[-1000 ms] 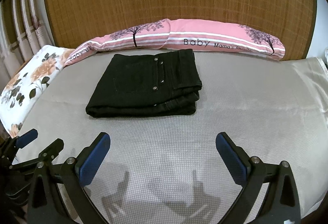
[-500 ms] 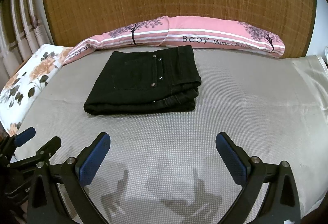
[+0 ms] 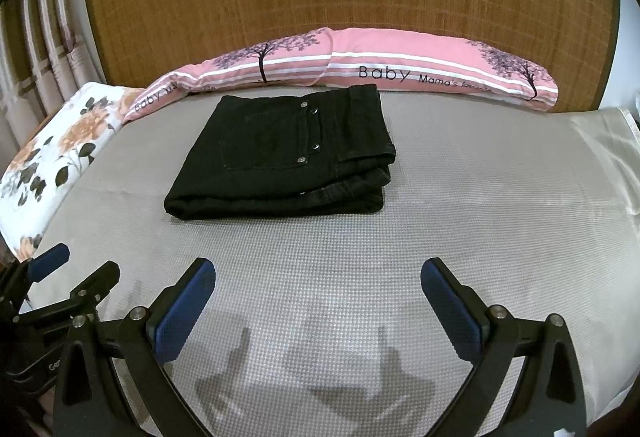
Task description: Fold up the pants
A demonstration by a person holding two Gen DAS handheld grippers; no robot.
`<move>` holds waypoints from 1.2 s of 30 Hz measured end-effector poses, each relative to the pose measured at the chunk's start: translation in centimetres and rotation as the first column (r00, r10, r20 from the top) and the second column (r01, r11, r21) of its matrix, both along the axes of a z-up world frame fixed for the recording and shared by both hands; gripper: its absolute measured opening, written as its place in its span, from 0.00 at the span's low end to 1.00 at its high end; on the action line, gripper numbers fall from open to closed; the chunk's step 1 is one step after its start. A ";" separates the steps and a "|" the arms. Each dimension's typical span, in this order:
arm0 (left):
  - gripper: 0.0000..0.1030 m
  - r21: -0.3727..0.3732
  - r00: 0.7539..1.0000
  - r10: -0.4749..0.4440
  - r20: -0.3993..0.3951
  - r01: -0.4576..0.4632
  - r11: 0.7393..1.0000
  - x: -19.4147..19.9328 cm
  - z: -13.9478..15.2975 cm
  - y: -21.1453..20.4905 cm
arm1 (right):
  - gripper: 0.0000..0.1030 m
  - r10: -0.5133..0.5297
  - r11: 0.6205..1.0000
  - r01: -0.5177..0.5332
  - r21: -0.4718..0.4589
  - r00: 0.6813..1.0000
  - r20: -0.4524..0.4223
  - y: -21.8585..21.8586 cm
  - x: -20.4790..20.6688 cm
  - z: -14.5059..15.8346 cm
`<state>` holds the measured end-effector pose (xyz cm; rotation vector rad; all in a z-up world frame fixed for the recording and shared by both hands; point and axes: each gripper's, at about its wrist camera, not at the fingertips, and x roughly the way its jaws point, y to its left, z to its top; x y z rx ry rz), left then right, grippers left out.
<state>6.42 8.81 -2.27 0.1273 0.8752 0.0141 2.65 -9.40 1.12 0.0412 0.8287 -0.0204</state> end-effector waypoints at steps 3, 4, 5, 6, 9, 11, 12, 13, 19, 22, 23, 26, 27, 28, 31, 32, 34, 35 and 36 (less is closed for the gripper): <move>0.74 0.004 1.000 0.001 -0.001 -0.001 1.000 0.0 0.0 0.0 | 0.99 -0.001 1.000 0.001 0.002 1.000 -0.003 -0.1 0.0 -0.1; 0.74 0.004 1.000 -0.001 0.000 0.001 1.000 0.0 0.0 -0.1 | 0.99 0.000 1.000 0.000 0.002 1.000 -0.003 -0.1 0.1 -0.1; 0.74 0.005 1.000 0.001 -0.001 -0.001 1.000 0.0 0.0 -0.1 | 0.99 0.000 1.000 0.000 0.004 1.000 -0.003 -0.1 0.1 -0.1; 0.74 0.005 1.000 0.002 -0.001 -0.002 1.000 0.0 0.0 0.0 | 0.99 0.000 1.000 0.000 0.004 1.000 -0.003 -0.1 0.1 -0.1; 0.74 0.007 1.000 -0.001 -0.002 0.001 1.000 0.1 0.0 0.1 | 0.99 -0.002 1.000 0.002 0.006 1.000 -0.003 -0.2 0.1 -0.1; 0.74 0.006 1.000 -0.001 -0.001 0.001 1.000 0.0 0.0 0.0 | 0.99 -0.001 1.000 0.001 0.008 1.000 -0.005 -0.2 0.1 -0.1; 0.74 0.006 1.000 -0.002 -0.002 0.002 1.000 0.1 0.0 0.1 | 0.99 -0.002 1.000 0.002 0.009 1.000 -0.006 -0.2 0.1 -0.2; 0.74 0.006 1.000 0.002 -0.001 -0.002 1.000 -0.1 0.0 -0.1 | 0.99 -0.005 1.000 0.005 0.010 1.000 -0.007 -0.2 0.1 -0.2; 0.74 0.004 1.000 0.000 -0.005 0.000 1.000 0.0 0.0 -0.1 | 0.99 -0.011 1.000 0.012 0.020 1.000 -0.015 -0.4 0.0 -0.5; 0.74 0.002 1.000 0.000 -0.011 0.000 1.000 0.1 -0.2 0.1 | 0.99 -0.014 1.000 0.014 0.021 1.000 -0.017 -0.4 0.0 -0.5; 0.74 0.000 1.000 -0.001 -0.014 0.001 1.000 0.1 -0.3 0.1 | 0.99 -0.013 1.000 0.014 0.022 1.000 -0.018 -0.4 0.0 -0.5; 0.74 0.005 1.000 -0.002 -0.017 0.002 1.000 0.3 -0.5 -0.2 | 0.99 -0.014 1.000 0.014 0.022 1.000 -0.018 -0.5 0.0 -0.5; 0.74 0.006 1.000 -0.004 -0.019 0.004 1.000 0.3 -0.6 -0.2 | 0.99 -0.014 1.000 0.014 0.024 1.000 -0.017 -0.5 0.0 -0.5; 0.74 0.006 1.000 -0.003 -0.021 0.003 1.000 0.3 -0.6 -0.1 | 0.99 -0.011 1.000 0.012 0.026 1.000 -0.018 -0.6 0.1 -0.5; 0.74 0.001 1.000 -0.010 -0.026 0.010 1.000 0.5 -0.7 -0.3 | 0.99 -0.013 1.000 0.013 0.024 1.000 -0.018 -0.6 0.1 -0.5; 0.74 -0.009 1.000 -0.014 -0.028 0.013 1.000 0.5 -0.7 -0.1 | 0.99 -0.014 1.000 0.015 0.024 1.000 -0.019 -0.6 0.1 -0.6; 0.74 -0.009 0.999 -0.017 -0.030 0.017 1.000 0.6 -0.7 -0.2 | 0.99 -0.016 0.999 0.016 0.028 1.000 -0.020 -0.7 0.1 -0.6; 0.74 -0.009 0.999 -0.018 -0.030 0.018 1.000 0.6 -0.7 -0.2 | 0.99 -0.018 0.999 0.018 0.029 1.000 -0.021 -0.7 0.1 -0.7; 0.74 -0.011 0.999 -0.020 -0.031 0.019 1.000 0.7 -0.7 -0.2 | 0.99 -0.019 0.999 0.019 0.030 1.000 -0.022 -0.7 0.1 -0.7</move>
